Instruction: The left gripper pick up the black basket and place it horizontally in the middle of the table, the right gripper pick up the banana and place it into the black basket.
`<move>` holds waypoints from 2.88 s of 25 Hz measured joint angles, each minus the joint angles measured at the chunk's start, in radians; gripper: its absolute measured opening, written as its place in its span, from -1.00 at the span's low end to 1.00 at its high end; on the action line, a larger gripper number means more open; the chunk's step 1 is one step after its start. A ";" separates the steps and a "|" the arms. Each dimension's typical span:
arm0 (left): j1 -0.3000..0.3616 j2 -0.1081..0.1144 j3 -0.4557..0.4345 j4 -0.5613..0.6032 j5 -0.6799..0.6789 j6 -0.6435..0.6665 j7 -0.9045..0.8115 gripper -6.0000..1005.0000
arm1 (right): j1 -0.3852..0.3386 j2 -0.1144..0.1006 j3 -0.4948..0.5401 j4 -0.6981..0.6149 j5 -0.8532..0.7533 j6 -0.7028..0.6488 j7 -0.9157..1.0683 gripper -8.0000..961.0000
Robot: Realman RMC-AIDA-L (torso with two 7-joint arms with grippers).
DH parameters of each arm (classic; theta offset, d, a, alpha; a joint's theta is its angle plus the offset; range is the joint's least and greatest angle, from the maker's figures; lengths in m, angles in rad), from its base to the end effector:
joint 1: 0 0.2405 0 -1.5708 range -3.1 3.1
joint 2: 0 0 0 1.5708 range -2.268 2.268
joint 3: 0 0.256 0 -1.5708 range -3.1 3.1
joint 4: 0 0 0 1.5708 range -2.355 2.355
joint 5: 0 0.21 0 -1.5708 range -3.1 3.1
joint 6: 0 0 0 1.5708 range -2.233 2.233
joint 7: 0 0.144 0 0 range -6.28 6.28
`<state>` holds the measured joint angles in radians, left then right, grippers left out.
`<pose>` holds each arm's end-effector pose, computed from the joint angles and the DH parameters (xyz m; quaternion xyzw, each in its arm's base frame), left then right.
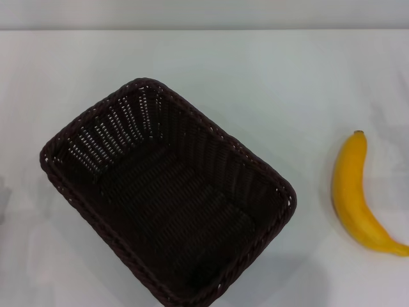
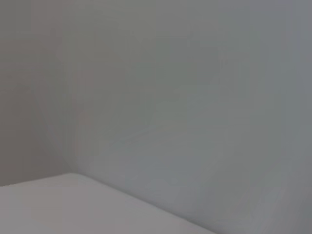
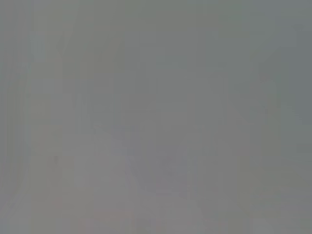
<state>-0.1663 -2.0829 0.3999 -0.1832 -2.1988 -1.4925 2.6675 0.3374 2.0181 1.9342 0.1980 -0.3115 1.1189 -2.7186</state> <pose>-0.3970 0.1920 -0.0043 -0.5449 -0.3994 -0.3760 0.6342 0.3763 0.3199 0.0470 -0.6746 0.2625 0.2939 0.6242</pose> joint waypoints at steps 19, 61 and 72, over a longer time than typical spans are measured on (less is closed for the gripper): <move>0.008 0.019 0.000 0.347 0.098 0.116 -0.672 0.76 | 0.031 -0.001 0.012 0.009 0.033 -0.048 0.003 0.77; -0.804 0.214 0.387 0.825 1.692 -0.026 -1.797 0.36 | 0.076 0.006 0.002 0.004 0.036 -0.051 0.137 0.77; -0.805 0.172 0.408 0.790 1.687 0.022 -1.760 0.33 | 0.079 0.005 0.002 0.011 0.040 -0.052 0.146 0.77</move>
<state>-0.9711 -1.9109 0.8075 0.6070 -0.5120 -1.4708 0.9078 0.4160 2.0232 1.9362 0.2086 -0.2718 1.0670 -2.5724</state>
